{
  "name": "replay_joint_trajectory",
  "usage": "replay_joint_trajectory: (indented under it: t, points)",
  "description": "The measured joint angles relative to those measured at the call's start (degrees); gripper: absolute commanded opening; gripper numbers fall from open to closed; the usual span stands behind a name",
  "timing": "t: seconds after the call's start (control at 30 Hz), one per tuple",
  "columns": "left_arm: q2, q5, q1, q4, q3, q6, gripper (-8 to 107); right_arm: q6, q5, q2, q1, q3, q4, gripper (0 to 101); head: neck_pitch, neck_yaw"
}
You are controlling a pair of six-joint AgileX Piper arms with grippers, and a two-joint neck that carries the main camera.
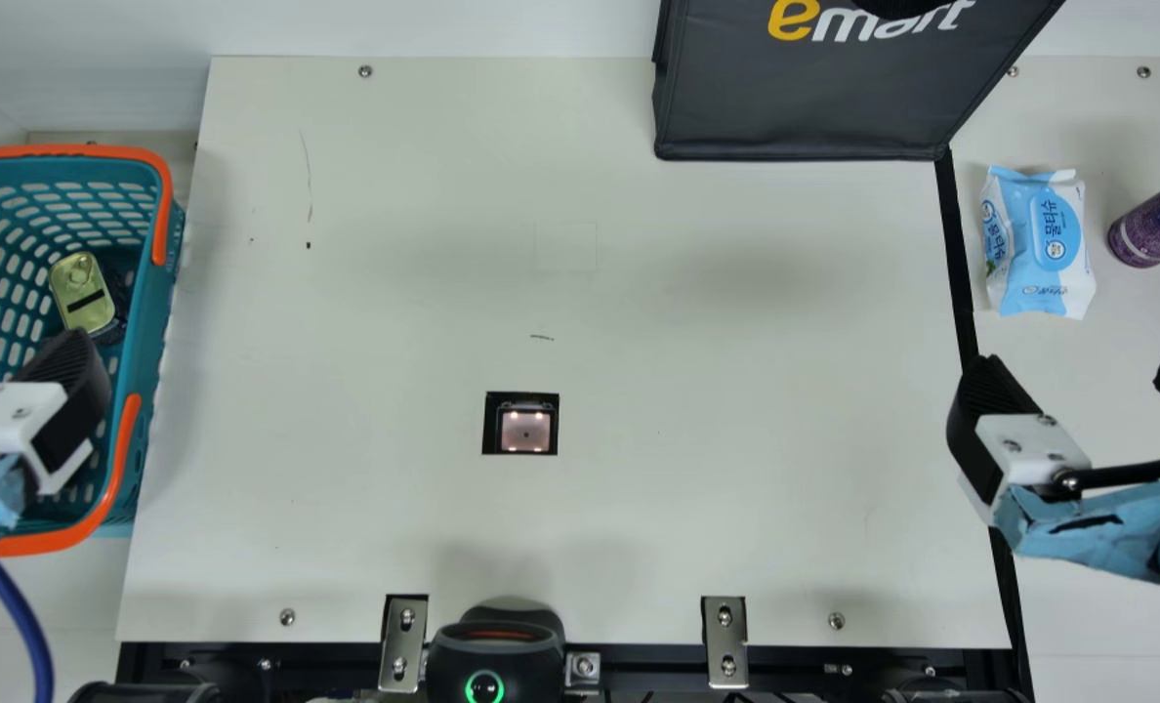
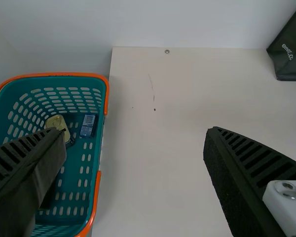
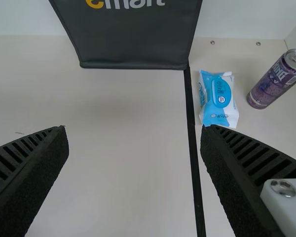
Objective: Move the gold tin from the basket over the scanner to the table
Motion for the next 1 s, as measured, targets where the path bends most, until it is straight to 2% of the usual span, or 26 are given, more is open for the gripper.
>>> replay_joint_trajectory:
  t: [0.1,0.6,1.0]
  points:
    - [0.00,0.00,0.00,0.00,0.00,0.00,90,0.00,0.00,0.00,0.00,0.00,0.00,95,-0.09,0.97]
    - [0.00,0.00,0.00,0.00,0.00,0.00,90,0.00,0.01,0.00,0.00,0.00,0.00,95,0.00,19.60]
    - [0.97,-0.42,1.35,0.90,-0.11,-1.37,90,0.00,0.01,0.00,0.00,0.00,0.00,95,0.00,19.95]
